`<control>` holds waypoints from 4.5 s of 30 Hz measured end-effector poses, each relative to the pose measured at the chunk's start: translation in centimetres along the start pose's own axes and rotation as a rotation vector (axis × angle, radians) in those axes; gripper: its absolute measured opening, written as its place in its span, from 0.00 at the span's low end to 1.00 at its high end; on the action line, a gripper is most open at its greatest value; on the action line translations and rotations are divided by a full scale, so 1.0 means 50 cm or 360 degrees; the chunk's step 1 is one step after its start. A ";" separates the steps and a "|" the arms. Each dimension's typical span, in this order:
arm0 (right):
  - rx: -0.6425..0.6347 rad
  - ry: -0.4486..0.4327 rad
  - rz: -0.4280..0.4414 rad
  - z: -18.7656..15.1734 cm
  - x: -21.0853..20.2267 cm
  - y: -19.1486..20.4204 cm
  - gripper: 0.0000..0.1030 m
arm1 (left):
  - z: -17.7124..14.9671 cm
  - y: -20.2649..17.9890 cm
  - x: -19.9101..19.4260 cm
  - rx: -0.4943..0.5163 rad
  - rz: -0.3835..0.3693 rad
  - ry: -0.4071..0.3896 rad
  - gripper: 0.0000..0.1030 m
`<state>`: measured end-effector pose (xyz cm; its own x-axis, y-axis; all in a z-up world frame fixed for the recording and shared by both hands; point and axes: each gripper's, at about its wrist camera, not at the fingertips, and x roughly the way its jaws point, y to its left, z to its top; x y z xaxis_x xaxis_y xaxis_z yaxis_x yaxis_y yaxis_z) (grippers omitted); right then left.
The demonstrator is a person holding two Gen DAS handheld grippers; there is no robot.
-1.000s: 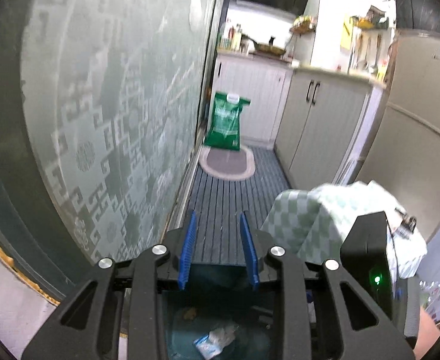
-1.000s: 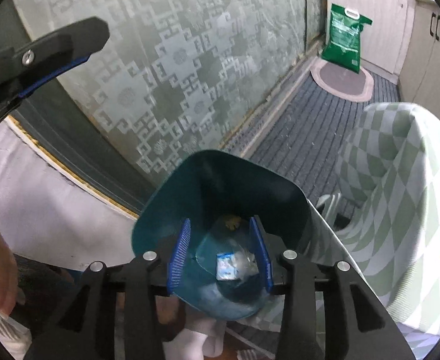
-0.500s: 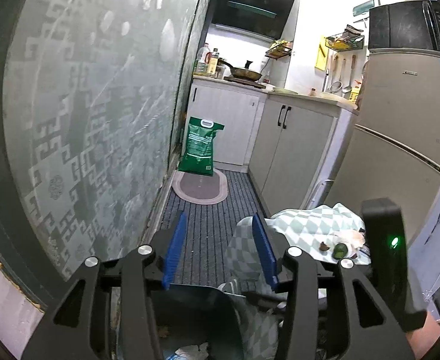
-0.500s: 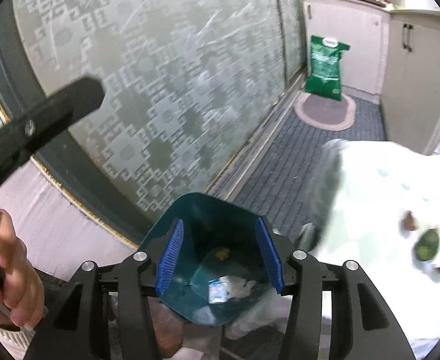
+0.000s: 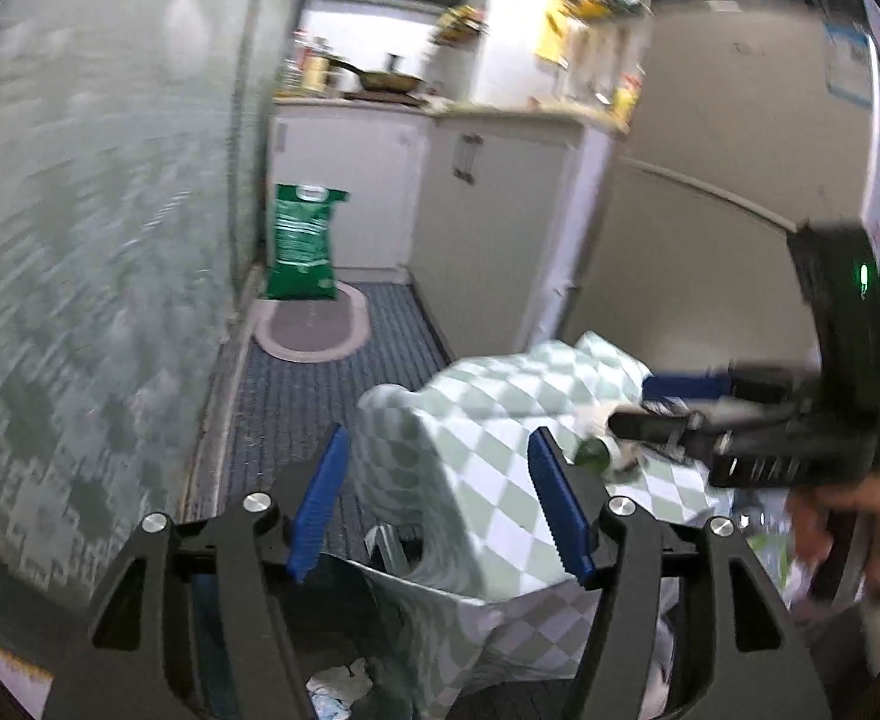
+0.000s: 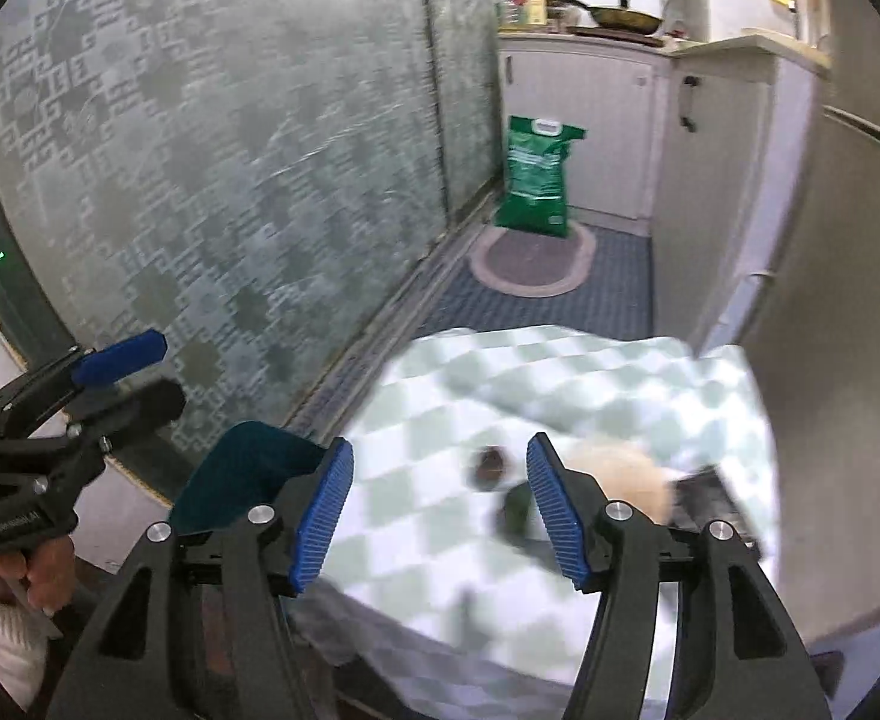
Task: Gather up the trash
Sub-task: 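Move both grippers back over the table, then grasp the black snack package with the right gripper while the left gripper grasps the walnut shell, then carry the walnut shell and black package to the teal bin and release both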
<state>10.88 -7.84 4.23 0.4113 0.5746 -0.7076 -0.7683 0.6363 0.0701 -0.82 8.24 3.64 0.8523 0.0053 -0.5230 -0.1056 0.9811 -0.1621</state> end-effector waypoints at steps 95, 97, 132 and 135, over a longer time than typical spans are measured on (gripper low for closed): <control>-0.0129 -0.0160 -0.0163 -0.022 -0.035 -0.129 0.46 | 0.001 0.134 0.127 -0.0220 0.0192 0.0363 0.22; -0.0135 -0.0154 -0.0136 -0.014 -0.030 -0.113 0.46 | -0.009 0.143 0.128 -0.0208 0.0216 0.0405 0.22; -0.0462 0.0393 0.0341 -0.020 0.191 0.304 0.47 | -0.251 0.268 0.123 -0.0210 0.0425 0.0980 0.25; -0.0467 0.0439 0.0354 -0.029 0.211 0.319 0.46 | -0.252 0.275 0.117 -0.0208 0.0440 0.0969 0.29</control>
<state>2.26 7.64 -3.14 0.1052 0.4968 -0.8615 -0.9458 0.3175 0.0676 -3.72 19.35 -12.18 0.3491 0.1051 -0.9312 -0.3716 0.9278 -0.0346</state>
